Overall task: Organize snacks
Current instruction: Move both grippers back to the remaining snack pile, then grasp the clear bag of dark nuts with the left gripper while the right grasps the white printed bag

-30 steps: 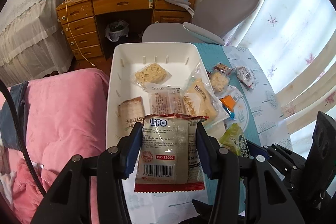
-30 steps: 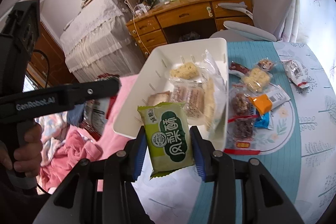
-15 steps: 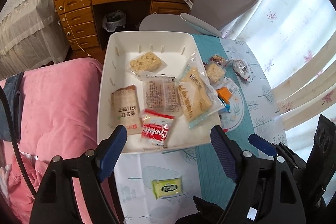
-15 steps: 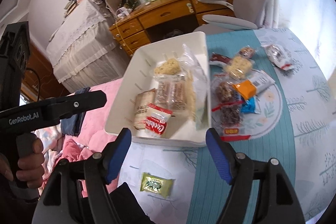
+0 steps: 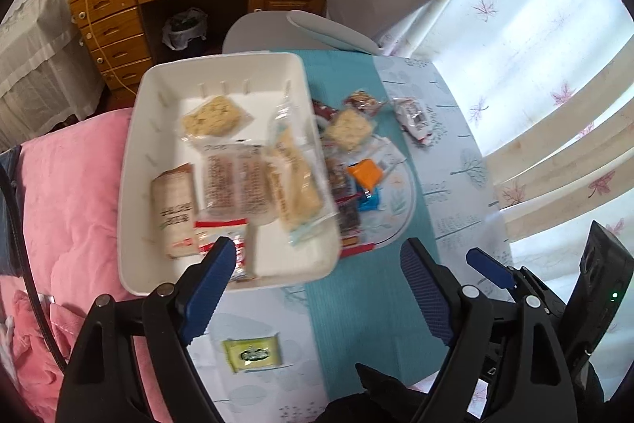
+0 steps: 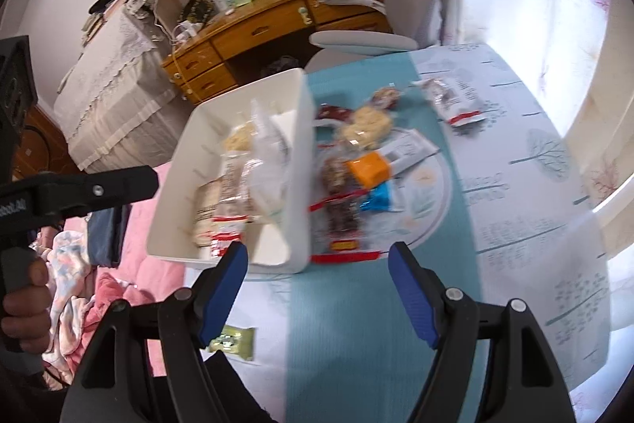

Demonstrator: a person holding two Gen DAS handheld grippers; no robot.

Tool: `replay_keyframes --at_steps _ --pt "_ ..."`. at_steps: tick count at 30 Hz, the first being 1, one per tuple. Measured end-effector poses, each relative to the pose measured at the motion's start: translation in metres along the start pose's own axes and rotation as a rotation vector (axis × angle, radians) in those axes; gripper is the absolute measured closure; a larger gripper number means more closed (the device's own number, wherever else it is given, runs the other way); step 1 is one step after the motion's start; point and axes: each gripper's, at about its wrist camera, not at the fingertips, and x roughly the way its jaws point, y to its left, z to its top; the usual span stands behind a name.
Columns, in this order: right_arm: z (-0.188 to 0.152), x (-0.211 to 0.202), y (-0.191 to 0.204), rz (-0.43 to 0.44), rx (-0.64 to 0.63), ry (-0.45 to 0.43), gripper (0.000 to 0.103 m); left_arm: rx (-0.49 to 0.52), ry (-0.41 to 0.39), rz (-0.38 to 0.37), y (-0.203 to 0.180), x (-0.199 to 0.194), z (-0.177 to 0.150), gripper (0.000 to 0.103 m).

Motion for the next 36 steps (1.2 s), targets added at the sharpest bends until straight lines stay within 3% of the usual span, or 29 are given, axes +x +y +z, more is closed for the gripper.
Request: replay_keyframes --at_steps 12,19,25,31,36 --pt "0.06 0.002 -0.071 -0.014 -0.058 0.012 0.029 -0.055 0.117 0.046 -0.066 0.041 0.059 0.018" --pt "0.098 0.019 -0.105 -0.003 -0.088 0.012 0.029 -0.168 0.213 0.044 -0.091 0.087 0.104 0.018" --pt "0.124 0.058 -0.136 -0.005 -0.067 0.017 0.029 -0.274 0.255 0.104 -0.095 0.133 0.141 0.018" --pt "0.138 0.104 -0.158 -0.067 -0.094 -0.017 0.029 -0.36 0.287 0.163 -0.087 0.191 0.172 0.018" --pt "0.14 0.142 -0.169 -0.118 -0.162 -0.044 0.029 -0.443 0.303 0.15 -0.075 0.242 0.188 0.018"
